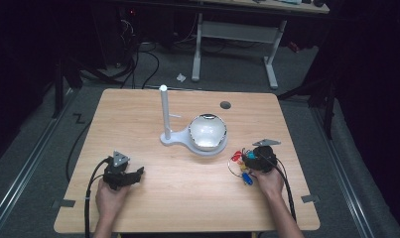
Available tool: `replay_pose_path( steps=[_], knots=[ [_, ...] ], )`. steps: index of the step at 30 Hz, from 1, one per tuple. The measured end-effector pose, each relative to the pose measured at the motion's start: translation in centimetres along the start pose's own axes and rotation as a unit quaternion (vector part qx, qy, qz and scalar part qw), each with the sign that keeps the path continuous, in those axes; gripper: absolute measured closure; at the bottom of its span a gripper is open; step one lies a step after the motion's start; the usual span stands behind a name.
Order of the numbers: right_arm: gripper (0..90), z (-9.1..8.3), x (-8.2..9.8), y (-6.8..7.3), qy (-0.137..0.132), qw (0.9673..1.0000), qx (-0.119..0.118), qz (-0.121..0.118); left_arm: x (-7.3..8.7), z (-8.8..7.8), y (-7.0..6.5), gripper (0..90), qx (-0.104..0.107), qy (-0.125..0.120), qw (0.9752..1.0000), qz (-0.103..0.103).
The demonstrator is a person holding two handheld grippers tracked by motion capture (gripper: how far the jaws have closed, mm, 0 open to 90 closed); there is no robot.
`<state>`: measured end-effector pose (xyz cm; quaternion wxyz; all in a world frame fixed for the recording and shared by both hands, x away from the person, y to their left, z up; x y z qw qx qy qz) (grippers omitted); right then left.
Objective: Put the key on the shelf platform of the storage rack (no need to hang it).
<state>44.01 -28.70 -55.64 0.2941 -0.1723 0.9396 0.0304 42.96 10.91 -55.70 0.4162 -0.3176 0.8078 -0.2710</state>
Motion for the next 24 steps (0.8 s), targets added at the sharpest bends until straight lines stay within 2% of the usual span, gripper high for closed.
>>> replay_pose_path(
  steps=[4,11,13,19,20,21,22,24],
  knots=[
    [65.3,-0.2,0.0,0.3,-0.002,0.9998,0.000,-0.018,0.0,0.0,0.0,29.6,0.000,0.000,1.0000,-0.001],
    [69.9,-0.2,0.0,0.5,-0.008,0.9994,-0.008,-0.034,0.0,0.0,0.0,29.6,0.000,0.000,1.0000,0.000],
    [72.7,-0.3,0.0,0.5,-0.012,0.9991,-0.019,-0.036,0.0,0.0,0.0,29.6,0.000,0.000,1.0000,-0.001],
    [73.5,-0.3,0.0,0.5,-0.016,0.9987,-0.035,-0.034,0.0,0.0,0.0,29.5,0.001,0.000,1.0000,0.000],
    [75.9,-0.4,0.0,0.5,-0.019,0.9985,-0.039,-0.033,0.0,0.0,0.0,29.6,0.000,0.000,1.0000,-0.001],
    [87.3,-0.6,0.0,0.5,-0.025,0.9983,-0.041,-0.033,0.0,0.0,0.0,29.6,0.001,0.001,1.0000,0.000],
    [88.0,-0.9,-0.1,0.4,-0.038,0.9978,-0.045,-0.031,0.0,0.0,0.0,29.6,0.000,0.000,1.0000,0.000],
    [88.0,-1.2,-0.2,0.2,-0.042,0.9974,-0.053,-0.022,0.0,0.0,0.0,29.6,0.001,0.001,1.0000,0.001]
  ],
)
Point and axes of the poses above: each handheld gripper's, and its own axes: z roughly forward along the jaws, x roughly out of its underside, y roughly to its left, the point moved 5 cm from there along z, roughly forward along the jaws, and after that the axes turned 7 degrees about y, right-handed, at the moved point
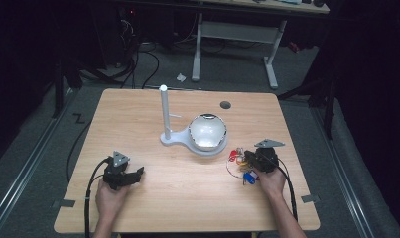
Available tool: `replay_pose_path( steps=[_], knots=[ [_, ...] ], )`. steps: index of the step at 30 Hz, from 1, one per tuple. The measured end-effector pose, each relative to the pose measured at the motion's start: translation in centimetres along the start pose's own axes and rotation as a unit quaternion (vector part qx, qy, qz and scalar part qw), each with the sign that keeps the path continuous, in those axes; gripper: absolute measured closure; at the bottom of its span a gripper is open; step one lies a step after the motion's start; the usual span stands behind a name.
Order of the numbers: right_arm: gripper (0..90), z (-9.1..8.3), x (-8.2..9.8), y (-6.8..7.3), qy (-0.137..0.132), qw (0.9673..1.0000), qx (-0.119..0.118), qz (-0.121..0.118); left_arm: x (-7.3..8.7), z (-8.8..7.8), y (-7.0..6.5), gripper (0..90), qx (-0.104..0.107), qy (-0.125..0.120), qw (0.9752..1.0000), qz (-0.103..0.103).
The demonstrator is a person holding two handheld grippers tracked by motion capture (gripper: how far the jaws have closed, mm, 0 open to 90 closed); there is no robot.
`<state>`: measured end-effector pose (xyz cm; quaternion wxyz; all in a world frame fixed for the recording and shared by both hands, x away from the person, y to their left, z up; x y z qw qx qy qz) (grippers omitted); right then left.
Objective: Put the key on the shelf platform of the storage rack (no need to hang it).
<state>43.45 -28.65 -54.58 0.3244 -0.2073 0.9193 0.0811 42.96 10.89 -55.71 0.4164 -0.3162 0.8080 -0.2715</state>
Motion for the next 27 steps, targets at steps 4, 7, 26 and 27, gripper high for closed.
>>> replay_pose_path(
  steps=[4,7,26,27],
  knots=[
    [88.1,0.1,0.2,-0.1,0.010,0.9999,0.001,-0.012,0.0,0.0,0.0,29.6,0.000,0.000,1.0000,0.000],
    [88.2,-0.1,0.1,0.0,0.001,1.0000,-0.002,-0.007,0.0,0.0,0.0,29.6,0.000,0.000,1.0000,0.001],
    [88.3,-4.1,-1.6,0.0,-0.036,0.9991,-0.016,-0.017,0.0,0.0,0.0,29.6,0.000,0.000,1.0000,0.000],
    [88.3,-4.3,-1.7,0.0,-0.036,0.9991,-0.019,-0.014,0.0,0.0,0.0,29.6,0.000,0.000,1.0000,0.001]
  ],
)
Point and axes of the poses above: each handheld gripper's, and its own axes: z roughly forward along the jaws, x roughly out of its underside, y roughly to its left, the point moved 5 cm from there along z, roughly forward along the jaws, and after that the axes turned 7 degrees about y, right-handed, at the moved point
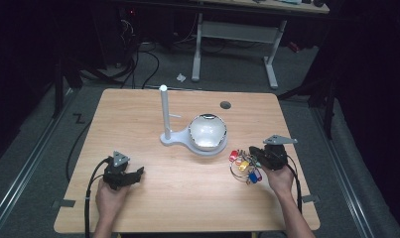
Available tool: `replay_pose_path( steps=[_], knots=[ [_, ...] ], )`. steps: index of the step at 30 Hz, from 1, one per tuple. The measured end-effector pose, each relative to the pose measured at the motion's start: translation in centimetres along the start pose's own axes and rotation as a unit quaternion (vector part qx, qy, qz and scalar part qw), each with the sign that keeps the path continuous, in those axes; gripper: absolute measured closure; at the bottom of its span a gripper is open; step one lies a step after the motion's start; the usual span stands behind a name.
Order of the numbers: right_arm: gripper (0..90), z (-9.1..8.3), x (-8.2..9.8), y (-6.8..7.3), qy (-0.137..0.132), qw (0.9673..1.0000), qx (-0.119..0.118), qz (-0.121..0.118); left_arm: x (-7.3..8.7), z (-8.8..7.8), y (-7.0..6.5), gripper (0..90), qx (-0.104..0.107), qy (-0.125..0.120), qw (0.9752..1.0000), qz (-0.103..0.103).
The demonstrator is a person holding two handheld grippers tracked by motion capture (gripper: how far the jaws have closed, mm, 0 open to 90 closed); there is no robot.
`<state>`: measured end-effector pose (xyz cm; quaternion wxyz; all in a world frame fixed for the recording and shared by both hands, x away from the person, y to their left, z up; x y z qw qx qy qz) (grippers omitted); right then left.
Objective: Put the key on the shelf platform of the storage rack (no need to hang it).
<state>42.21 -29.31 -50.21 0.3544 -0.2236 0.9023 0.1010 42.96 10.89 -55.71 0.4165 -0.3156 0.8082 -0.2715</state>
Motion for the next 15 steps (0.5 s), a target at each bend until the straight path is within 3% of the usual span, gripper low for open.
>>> replay_pose_path(
  steps=[15],
  knots=[
    [88.4,-3.1,-3.4,0.5,-0.004,0.9996,-0.018,-0.020,0.0,0.0,0.0,29.6,-0.001,0.000,1.0000,-0.003]
  ],
)
Point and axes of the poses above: each handheld gripper's, and its own axes: z roughly forward along the jaws, x roughly out of its underside, y roughly to its left, the point moved 5 cm from there along z, roughly forward along the jaws, and after that the axes turned 7 degrees about y, right-handed, at the moved point
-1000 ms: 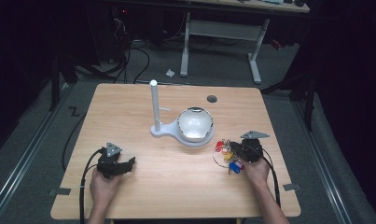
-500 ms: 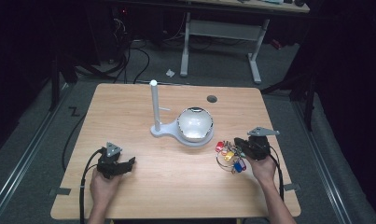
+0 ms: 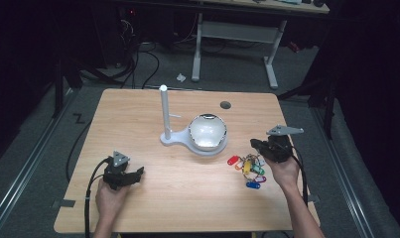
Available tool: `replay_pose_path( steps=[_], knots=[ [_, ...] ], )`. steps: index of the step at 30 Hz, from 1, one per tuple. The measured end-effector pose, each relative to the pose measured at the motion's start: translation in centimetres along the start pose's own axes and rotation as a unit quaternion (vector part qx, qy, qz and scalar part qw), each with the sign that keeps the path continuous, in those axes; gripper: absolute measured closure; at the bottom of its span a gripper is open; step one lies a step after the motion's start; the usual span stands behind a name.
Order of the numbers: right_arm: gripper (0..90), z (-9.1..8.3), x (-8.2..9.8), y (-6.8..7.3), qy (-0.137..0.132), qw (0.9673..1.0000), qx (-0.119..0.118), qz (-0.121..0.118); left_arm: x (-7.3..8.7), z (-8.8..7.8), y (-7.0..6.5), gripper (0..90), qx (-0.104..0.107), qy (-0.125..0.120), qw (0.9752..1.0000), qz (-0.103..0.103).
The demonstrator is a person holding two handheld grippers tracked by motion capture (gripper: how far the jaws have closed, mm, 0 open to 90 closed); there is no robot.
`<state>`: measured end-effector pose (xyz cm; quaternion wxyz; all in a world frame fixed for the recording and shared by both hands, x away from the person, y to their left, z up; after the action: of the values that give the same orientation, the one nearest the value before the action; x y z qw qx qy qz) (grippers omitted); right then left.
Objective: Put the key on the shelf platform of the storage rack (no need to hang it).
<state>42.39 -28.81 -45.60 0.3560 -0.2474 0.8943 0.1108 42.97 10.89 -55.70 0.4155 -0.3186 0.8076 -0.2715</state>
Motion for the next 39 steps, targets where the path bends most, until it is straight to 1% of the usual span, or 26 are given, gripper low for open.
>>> replay_pose_path(
  steps=[1,10,11,16,17,18,19,21,22,24,32,39],
  knots=[
    [88.4,0.0,0.0,0.0,0.000,1.0000,0.000,0.000,0.0,0.0,0.0,29.6,0.000,0.000,1.0000,0.000],
    [88.4,-1.9,-2.1,0.3,-0.004,0.9999,-0.013,-0.011,0.0,0.0,0.0,29.6,0.000,0.000,1.0000,-0.001],
    [88.4,-2.3,-2.5,0.5,-0.006,0.9997,-0.014,-0.017,0.0,0.0,0.0,29.7,0.000,0.000,1.0000,-0.001],
    [88.4,-3.0,-3.5,0.9,-0.012,0.9994,-0.020,-0.027,0.0,0.0,0.0,29.6,0.000,0.000,1.0000,0.001],
    [88.4,-3.3,-3.9,1.2,-0.016,0.9991,-0.026,-0.029,0.0,0.0,0.0,29.6,-0.001,0.000,1.0000,-0.001],
    [88.4,-3.3,-3.9,1.2,-0.016,0.9991,-0.026,-0.029,0.0,0.0,0.0,29.6,0.000,0.000,1.0000,0.002],
    [88.4,-3.6,-4.4,1.3,-0.021,0.9988,-0.030,-0.033,0.0,0.0,0.0,29.7,0.000,0.000,1.0000,0.000],
    [88.4,-3.8,-4.6,1.4,-0.024,0.9986,-0.032,-0.034,0.0,0.0,0.0,29.6,0.000,-0.001,1.0000,0.001],
    [88.4,-4.2,-5.0,1.6,-0.031,0.9982,-0.037,-0.036,0.0,0.0,0.0,29.6,-0.001,0.000,1.0000,-0.002],
    [88.4,-4.4,-5.3,1.7,-0.033,0.9980,-0.040,-0.036,0.0,0.0,0.0,29.7,0.000,0.000,1.0000,-0.001],
    [88.4,-6.1,-7.3,2.4,-0.048,0.9964,-0.043,-0.055,0.0,0.0,0.0,29.7,0.000,0.000,1.0000,-0.001],
    [88.4,-6.7,-8.4,2.9,-0.054,0.9952,-0.050,-0.065,0.0,0.0,0.0,29.7,0.000,0.000,1.0000,0.000]
  ],
)
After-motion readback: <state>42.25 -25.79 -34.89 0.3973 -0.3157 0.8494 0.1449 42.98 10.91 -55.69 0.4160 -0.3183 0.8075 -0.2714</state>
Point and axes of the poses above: each handheld gripper's, and its own axes: z roughly forward along the jaws, x roughly out of its underside, y roughly to its left, the point moved 5 cm from there along z, roughly forward along the jaws, and after that the axes turned 7 degrees about y, right-handed, at the moved point
